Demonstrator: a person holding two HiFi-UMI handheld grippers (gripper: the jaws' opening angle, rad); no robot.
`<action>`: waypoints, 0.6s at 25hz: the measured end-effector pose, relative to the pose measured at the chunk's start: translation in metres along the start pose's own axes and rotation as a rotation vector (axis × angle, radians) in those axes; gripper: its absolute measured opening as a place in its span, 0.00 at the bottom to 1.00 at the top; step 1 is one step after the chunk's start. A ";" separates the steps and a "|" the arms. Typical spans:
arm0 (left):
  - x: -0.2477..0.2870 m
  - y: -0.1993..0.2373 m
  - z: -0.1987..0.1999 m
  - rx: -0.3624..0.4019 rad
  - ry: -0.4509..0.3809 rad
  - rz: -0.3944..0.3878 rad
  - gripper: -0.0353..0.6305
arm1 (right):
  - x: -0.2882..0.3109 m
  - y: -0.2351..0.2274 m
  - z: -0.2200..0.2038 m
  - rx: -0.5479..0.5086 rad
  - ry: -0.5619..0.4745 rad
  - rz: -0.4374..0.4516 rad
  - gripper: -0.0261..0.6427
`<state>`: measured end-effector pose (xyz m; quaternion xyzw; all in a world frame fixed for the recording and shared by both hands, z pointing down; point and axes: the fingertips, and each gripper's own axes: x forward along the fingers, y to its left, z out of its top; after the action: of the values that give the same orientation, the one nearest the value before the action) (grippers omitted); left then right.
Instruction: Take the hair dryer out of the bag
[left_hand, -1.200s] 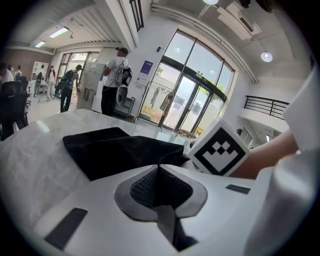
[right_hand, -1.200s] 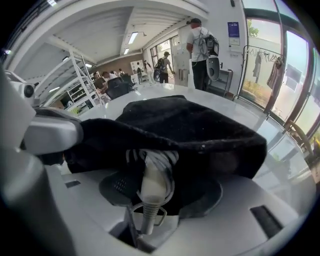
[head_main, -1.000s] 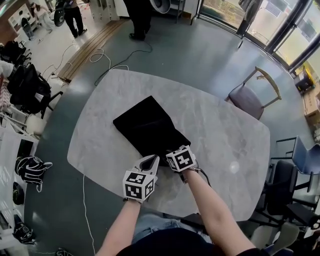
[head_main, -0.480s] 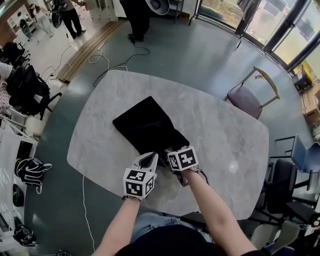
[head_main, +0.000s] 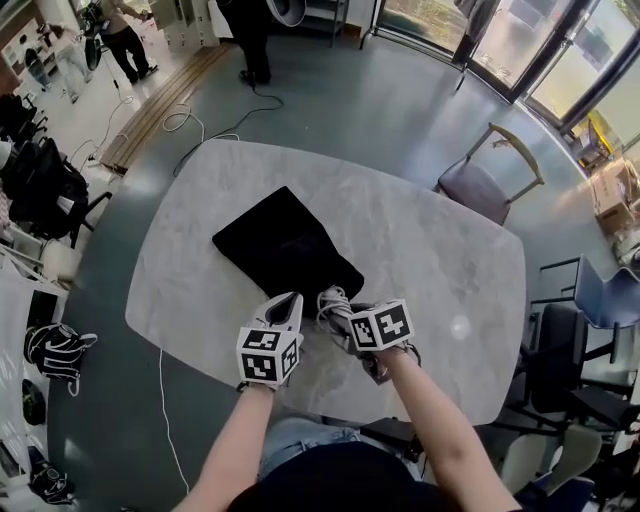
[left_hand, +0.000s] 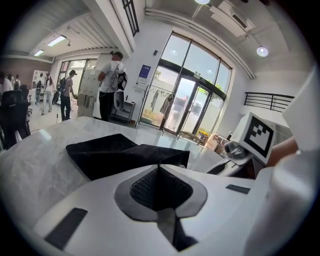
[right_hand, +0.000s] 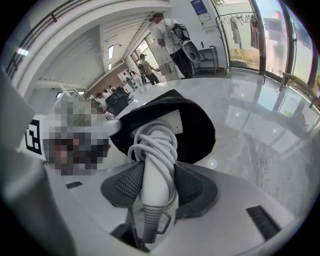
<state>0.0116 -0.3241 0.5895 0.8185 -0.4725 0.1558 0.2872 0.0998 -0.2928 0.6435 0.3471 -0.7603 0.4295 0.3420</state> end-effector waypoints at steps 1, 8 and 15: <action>0.000 -0.001 0.000 0.003 -0.004 -0.001 0.09 | -0.004 0.000 -0.006 0.006 -0.002 0.002 0.34; -0.002 -0.001 0.004 0.003 -0.027 0.025 0.09 | -0.032 -0.015 -0.043 0.010 0.000 -0.028 0.34; -0.002 -0.005 -0.003 0.008 -0.004 0.047 0.09 | -0.071 -0.026 -0.070 0.019 -0.050 -0.022 0.34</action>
<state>0.0149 -0.3192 0.5897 0.8087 -0.4915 0.1626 0.2791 0.1742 -0.2238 0.6247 0.3691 -0.7608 0.4241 0.3243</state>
